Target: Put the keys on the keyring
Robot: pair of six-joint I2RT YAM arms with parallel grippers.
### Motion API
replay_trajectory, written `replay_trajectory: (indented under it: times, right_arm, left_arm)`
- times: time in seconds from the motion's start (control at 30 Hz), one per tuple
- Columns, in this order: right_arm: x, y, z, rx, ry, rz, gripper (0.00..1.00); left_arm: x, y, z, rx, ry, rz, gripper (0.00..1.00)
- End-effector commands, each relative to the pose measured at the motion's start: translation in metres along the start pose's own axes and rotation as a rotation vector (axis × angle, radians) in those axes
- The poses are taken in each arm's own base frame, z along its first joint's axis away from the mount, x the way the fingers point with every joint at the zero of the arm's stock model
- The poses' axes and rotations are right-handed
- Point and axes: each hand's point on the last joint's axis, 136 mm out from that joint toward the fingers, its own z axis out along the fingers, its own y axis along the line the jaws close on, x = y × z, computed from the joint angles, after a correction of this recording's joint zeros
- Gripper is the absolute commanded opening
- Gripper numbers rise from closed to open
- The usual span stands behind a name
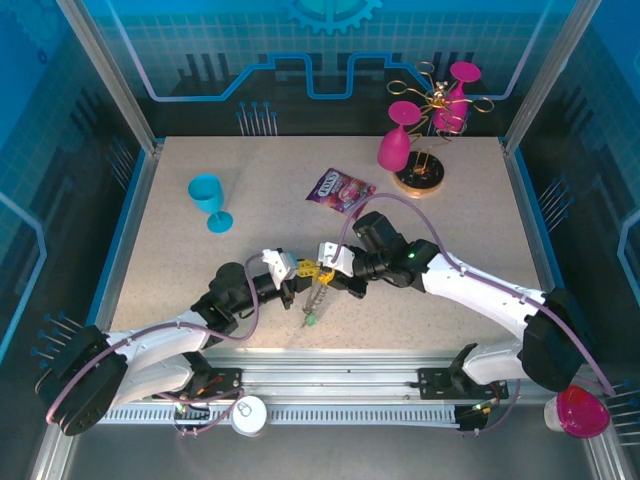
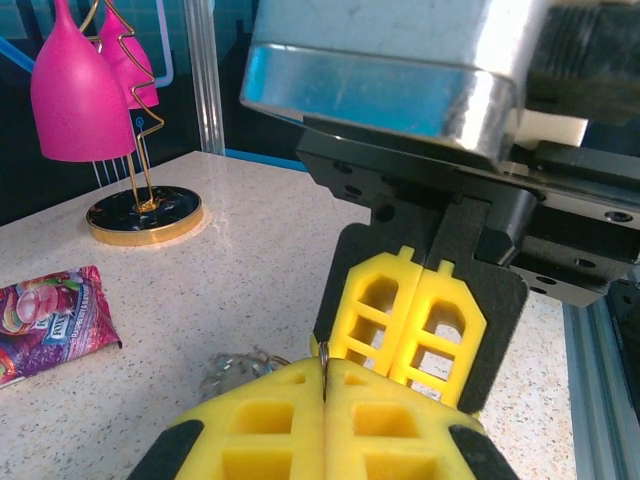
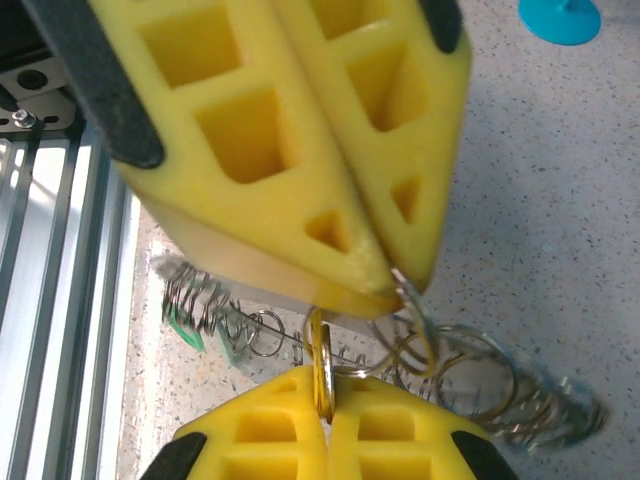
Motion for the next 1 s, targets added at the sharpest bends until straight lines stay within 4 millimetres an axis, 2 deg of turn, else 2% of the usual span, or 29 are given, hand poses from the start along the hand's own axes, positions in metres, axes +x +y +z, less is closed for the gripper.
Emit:
replay_trajectory:
  times: [0.0,0.1,0.2,0.63,0.67,0.7,0.73,0.87,0.9,0.97]
  right_arm:
    - [-0.009,-0.014,-0.007,0.073,0.003,-0.017,0.0]
    - [-0.009,-0.028,-0.015,0.137,0.001,0.004,0.0]
    - [-0.009,-0.031,-0.022,0.16,0.0,0.006,0.0]
    - [-0.017,-0.025,-0.044,0.175,-0.024,-0.03,0.0]
    - [-0.019,-0.024,-0.045,0.174,-0.024,-0.032,0.0]
    - [-0.019,-0.025,-0.045,0.178,-0.022,-0.034,0.0]
    - [-0.019,-0.026,-0.045,0.182,-0.017,-0.035,0.0]
    - [-0.021,-0.032,-0.042,0.188,0.012,-0.047,0.0]
    - [-0.025,-0.031,-0.04,0.179,0.013,-0.058,0.0]
    - [-0.034,-0.03,-0.036,0.167,0.007,-0.083,0.0]
  left_arm:
    - [-0.01,-0.008,-0.001,0.044,-0.041,0.019,0.0]
    - [-0.006,-0.009,-0.001,0.053,-0.028,0.019,0.0]
    - [-0.004,-0.008,-0.002,0.044,-0.016,0.027,0.0]
    - [0.014,-0.002,0.0,0.02,0.09,0.059,0.0]
    - [0.015,-0.002,0.001,0.02,0.094,0.055,0.06]
    - [0.015,-0.001,0.001,0.016,0.096,0.051,0.27]
    - [0.014,0.0,0.001,0.006,0.087,0.046,0.45]
    - [-0.001,0.015,-0.012,-0.11,-0.007,0.029,0.92]
    - [-0.006,0.02,-0.018,-0.155,-0.037,0.023,0.99]
    - [-0.017,0.034,-0.032,-0.26,-0.084,0.007,0.99]
